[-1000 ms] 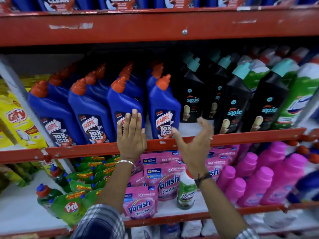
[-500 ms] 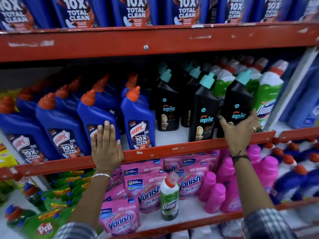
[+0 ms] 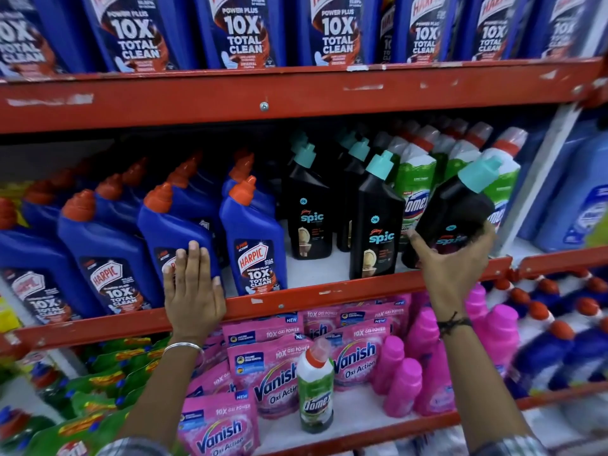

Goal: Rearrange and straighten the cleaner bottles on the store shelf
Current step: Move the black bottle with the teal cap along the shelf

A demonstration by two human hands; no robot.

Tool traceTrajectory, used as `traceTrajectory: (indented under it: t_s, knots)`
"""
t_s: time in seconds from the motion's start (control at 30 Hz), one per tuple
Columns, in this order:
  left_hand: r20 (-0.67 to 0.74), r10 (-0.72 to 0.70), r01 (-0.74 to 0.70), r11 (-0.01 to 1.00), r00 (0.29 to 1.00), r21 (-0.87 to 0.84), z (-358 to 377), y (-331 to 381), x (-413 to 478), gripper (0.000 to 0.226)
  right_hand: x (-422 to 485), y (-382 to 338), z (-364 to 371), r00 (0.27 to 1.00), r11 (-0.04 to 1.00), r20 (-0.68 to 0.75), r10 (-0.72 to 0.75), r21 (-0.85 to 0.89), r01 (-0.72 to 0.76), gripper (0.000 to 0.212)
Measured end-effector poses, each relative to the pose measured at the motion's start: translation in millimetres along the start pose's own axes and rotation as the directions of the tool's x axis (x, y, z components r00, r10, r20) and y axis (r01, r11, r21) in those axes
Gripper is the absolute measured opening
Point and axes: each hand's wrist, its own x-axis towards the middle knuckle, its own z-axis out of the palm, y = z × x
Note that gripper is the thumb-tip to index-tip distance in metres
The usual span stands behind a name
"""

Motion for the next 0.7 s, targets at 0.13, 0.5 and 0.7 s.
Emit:
traceTrajectory:
  t_s: [0.13, 0.5, 0.7]
  knots:
    - [0.013, -0.008, 0.008, 1.000, 1.000, -0.008, -1, 2, 1, 0.061, -12, -43, -15, 0.996, 0.997, -0.054, -0.064, -0.046, 0.062, 0.095]
    - [0.018, 0.000, 0.001, 1.000, 1.000, -0.012, -4, 0, 2, 0.061, -80, -116, 36, 0.956, 0.995, 0.290, -0.050, 0.093, 0.024, 0.095]
    - [0.012, 0.012, -0.012, 1.000, 1.000, -0.009, -2, 0, 2, 0.058, -98, -110, 68, 0.953, 1.000, 0.302, -0.025, 0.008, 0.024, 0.099]
